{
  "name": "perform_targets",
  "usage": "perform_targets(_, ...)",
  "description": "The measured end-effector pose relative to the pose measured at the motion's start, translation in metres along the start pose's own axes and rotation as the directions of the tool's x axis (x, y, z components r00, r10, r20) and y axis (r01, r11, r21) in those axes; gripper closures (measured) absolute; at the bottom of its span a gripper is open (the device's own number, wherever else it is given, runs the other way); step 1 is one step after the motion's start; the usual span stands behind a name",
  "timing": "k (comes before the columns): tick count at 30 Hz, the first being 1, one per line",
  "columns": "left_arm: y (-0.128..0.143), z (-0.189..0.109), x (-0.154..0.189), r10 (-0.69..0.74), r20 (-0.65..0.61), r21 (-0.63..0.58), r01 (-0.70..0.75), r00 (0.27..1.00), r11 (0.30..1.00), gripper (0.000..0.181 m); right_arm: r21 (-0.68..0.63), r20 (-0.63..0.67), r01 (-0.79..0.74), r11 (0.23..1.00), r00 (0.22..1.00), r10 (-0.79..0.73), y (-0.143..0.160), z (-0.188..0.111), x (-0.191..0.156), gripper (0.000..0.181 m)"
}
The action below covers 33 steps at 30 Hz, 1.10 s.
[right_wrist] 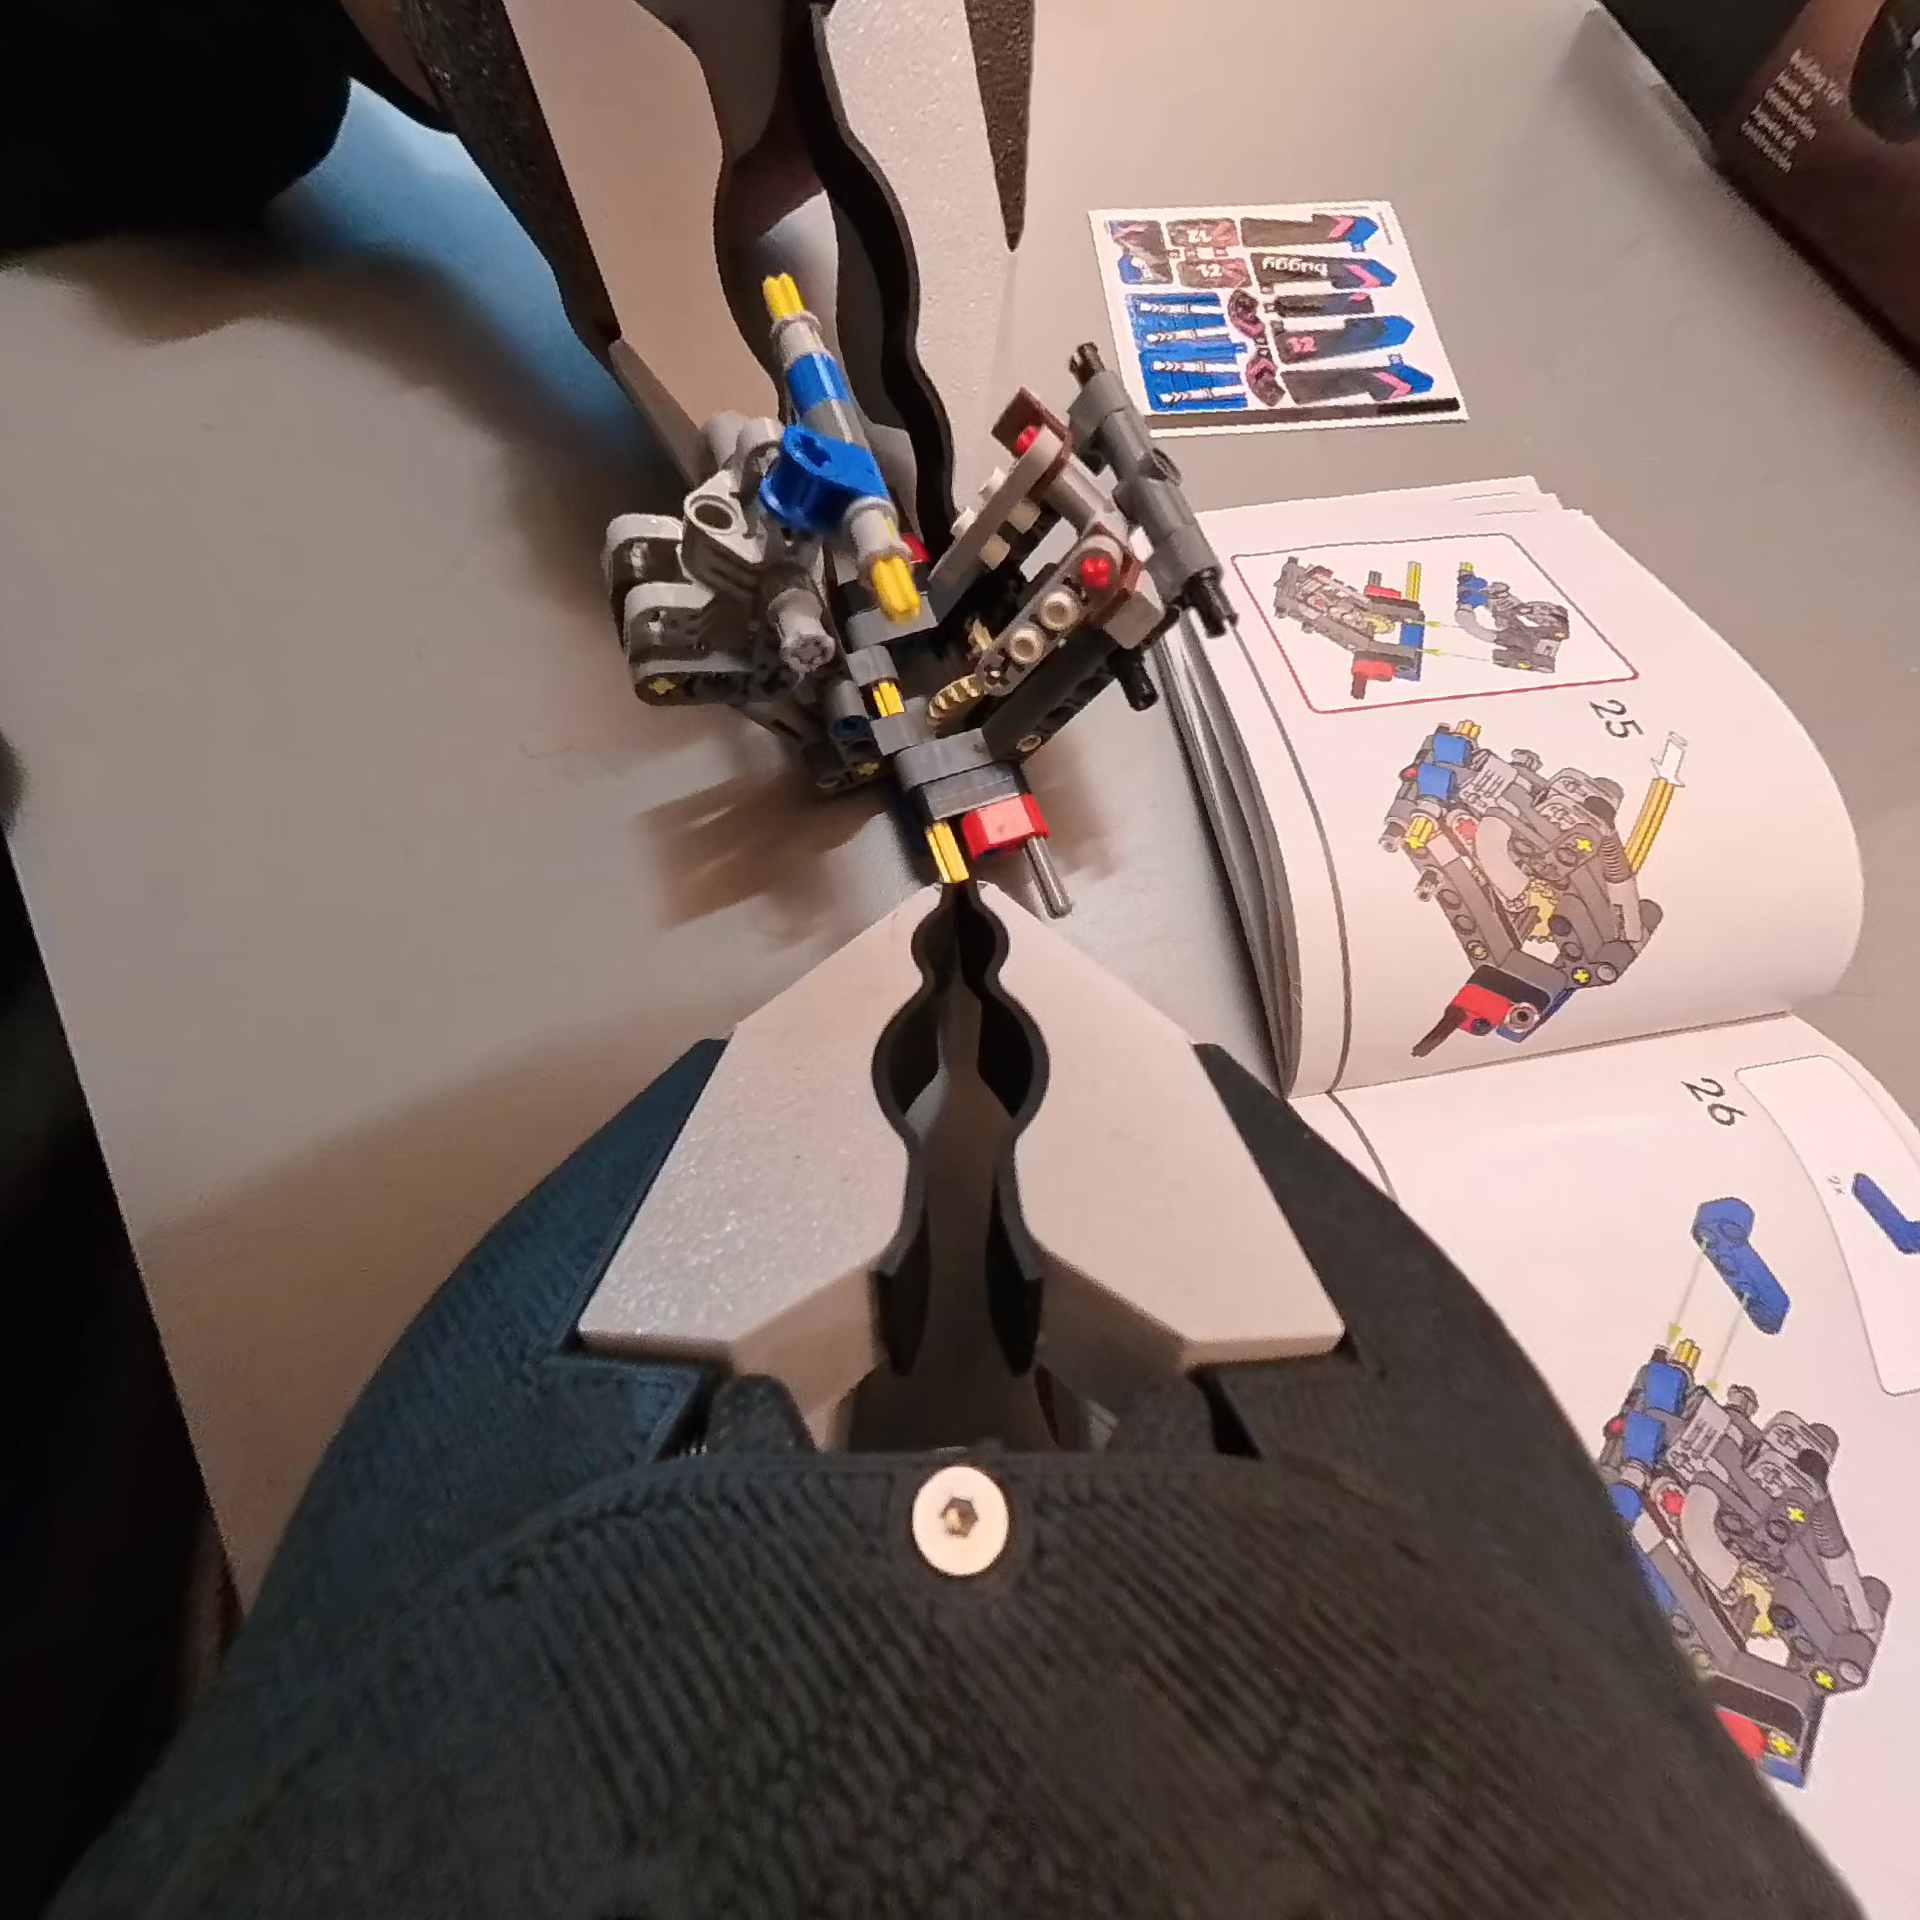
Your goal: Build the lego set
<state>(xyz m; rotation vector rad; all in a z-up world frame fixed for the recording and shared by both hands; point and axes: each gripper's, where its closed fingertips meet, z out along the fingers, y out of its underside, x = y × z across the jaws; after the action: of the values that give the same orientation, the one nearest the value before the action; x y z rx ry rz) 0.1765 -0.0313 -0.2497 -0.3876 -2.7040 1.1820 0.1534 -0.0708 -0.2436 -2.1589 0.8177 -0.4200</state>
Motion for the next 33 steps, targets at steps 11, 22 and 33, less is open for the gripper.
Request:
perform_targets(11, 0.0, 0.0, -0.0003, -0.006, 0.012, -0.01, 0.006, 1.0, 1.0, 0.158, -0.037, -0.068, -0.009, 0.999, 0.998, 0.006, 0.0003, 0.0023, -0.0004, 0.181)
perform_targets(22, -0.0001, 0.0001, -0.0017, -0.013, 0.029, -0.009, 0.014, 0.999, 1.0, 0.159, -0.055, -0.107, -0.037, 0.998, 0.994, 0.031, -0.0024, 0.0056, -0.0001, 0.181)
perform_targets(33, 0.0001, -0.0005, -0.0035, -0.021, 0.032, 0.0, 0.021, 0.999, 1.0, 0.159, -0.017, -0.123, -0.098, 0.995, 0.988, 0.095, -0.0053, 0.009, 0.0003, 0.181)
